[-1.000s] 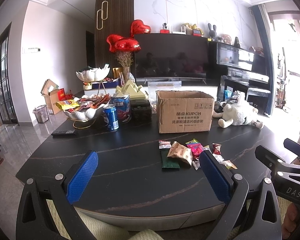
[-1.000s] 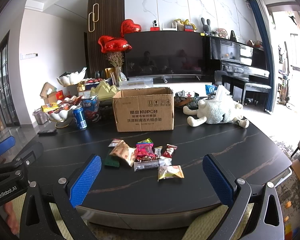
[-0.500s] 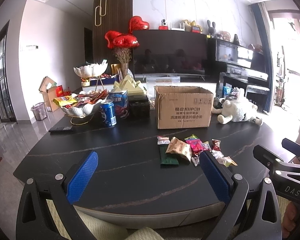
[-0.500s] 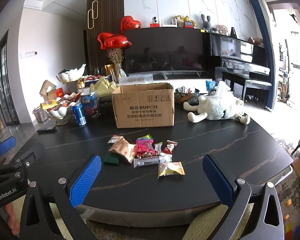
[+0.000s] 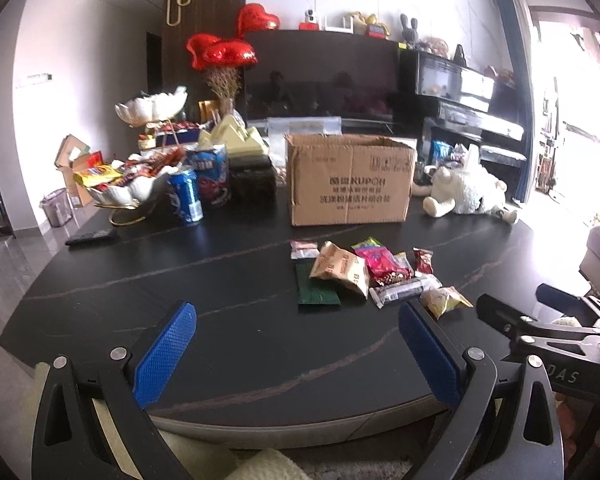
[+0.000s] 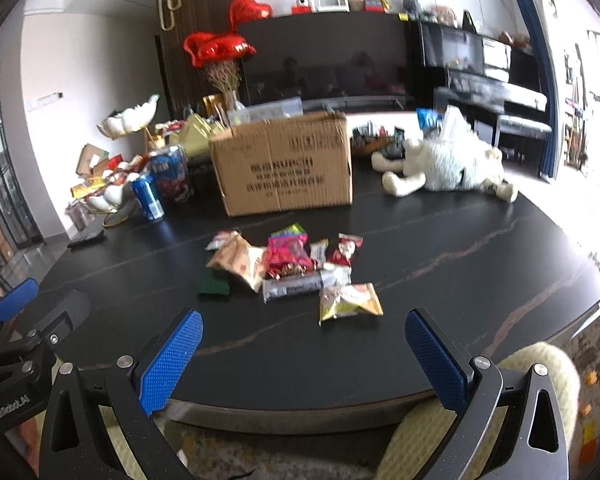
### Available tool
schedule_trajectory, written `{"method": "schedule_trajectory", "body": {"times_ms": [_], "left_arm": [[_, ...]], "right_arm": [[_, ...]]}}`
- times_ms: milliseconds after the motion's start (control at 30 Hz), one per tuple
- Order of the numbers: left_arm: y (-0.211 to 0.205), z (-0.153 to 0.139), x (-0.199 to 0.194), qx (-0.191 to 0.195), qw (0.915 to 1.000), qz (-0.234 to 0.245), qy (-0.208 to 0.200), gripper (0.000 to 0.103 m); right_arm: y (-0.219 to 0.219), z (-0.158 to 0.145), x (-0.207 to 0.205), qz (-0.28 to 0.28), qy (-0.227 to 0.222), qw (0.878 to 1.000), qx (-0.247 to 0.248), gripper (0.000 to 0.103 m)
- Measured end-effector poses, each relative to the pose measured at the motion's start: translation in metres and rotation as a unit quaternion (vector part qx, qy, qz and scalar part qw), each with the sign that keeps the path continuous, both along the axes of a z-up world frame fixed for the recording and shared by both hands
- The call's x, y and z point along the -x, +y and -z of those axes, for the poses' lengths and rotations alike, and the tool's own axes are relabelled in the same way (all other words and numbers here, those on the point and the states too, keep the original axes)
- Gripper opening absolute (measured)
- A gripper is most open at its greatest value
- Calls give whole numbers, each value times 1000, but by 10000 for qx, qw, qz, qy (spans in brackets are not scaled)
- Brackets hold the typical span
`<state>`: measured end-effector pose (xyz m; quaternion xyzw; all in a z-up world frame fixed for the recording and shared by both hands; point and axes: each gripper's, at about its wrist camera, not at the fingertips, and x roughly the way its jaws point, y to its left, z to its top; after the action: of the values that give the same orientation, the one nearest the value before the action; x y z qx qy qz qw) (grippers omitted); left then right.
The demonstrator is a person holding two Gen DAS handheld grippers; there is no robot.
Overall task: Organize snacks
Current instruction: 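Grasp the tan Fortune Biscuits bag with the left tool while the right tool grasps the yellow DENMA packet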
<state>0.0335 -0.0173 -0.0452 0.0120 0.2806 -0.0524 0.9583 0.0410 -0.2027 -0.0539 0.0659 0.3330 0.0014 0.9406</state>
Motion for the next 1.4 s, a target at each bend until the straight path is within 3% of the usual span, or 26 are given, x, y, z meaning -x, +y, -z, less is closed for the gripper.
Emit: {"method": "schedule_trajectory", "body": {"times_ms": [200, 700, 1000, 1300, 1400], "left_arm": [[-7, 13, -29, -33, 9998, 106, 154, 102], [-34, 35, -114, -63, 9981, 406, 470, 98], [-52, 68, -156, -129, 9939, 596, 916, 94], [-62, 89, -175, -310, 9929, 722, 897, 91], [-62, 94, -179, -276, 9922, 746, 957, 89]], "right_arm": [[-7, 25, -29, 24, 381, 9993, -44, 99], [-28, 54, -94, 217, 921, 9953, -199, 86], [-34, 76, -110, 257, 1232, 9918, -226, 80], [-31, 87, -119, 237, 1335, 9907, -78, 80], [-32, 90, -121, 274, 1372, 9902, -20, 75]]}}
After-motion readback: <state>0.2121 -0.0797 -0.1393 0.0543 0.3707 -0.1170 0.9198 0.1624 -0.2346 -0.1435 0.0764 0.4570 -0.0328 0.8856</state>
